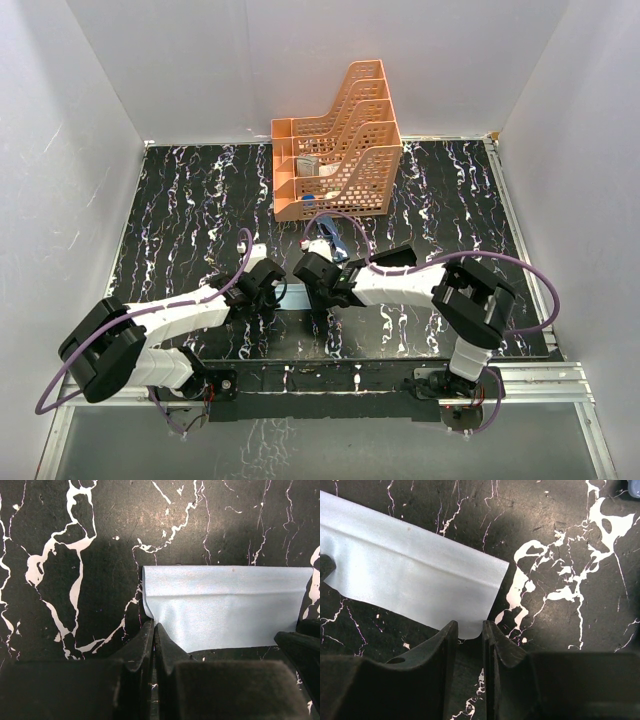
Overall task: Organize the sunglasses
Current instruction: Pick up the glasses cleaning cloth from the center of the board.
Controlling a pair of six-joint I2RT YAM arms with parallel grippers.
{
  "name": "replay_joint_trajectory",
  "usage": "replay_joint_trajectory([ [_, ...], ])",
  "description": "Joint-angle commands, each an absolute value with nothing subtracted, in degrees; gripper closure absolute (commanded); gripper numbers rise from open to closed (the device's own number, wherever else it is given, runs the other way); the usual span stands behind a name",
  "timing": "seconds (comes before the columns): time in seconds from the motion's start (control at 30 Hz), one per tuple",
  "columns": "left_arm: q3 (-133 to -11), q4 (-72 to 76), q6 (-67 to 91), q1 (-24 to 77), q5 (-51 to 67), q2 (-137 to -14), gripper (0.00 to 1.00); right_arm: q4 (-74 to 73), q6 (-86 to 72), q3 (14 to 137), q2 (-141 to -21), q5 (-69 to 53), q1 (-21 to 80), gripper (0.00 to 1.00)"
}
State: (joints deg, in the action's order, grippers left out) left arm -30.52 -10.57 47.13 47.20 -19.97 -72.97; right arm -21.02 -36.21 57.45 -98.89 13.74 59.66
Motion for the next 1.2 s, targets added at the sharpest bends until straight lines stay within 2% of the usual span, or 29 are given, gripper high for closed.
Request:
replay_joint_trajectory([
  [0.0, -28.57, -12.46, 47.73, 47.61, -15.80, -73.05, 1.00, -22.66, -37.68, 59.31, -101.32, 14.96, 60.27, 0.75],
  [0.47, -28.30, -12.88, 47.88, 47.63, -15.83, -72.39, 1.00, -23.39, -39.66, 56.68, -100.11, 16.75, 60.47, 0.76],
  [1.17, -27.76, -11.52, 47.29, 47.64, -14.39, -72.21, 1.00, -25.50, -50.53, 56.01, -97.96, 20.50, 61.78, 0.76],
])
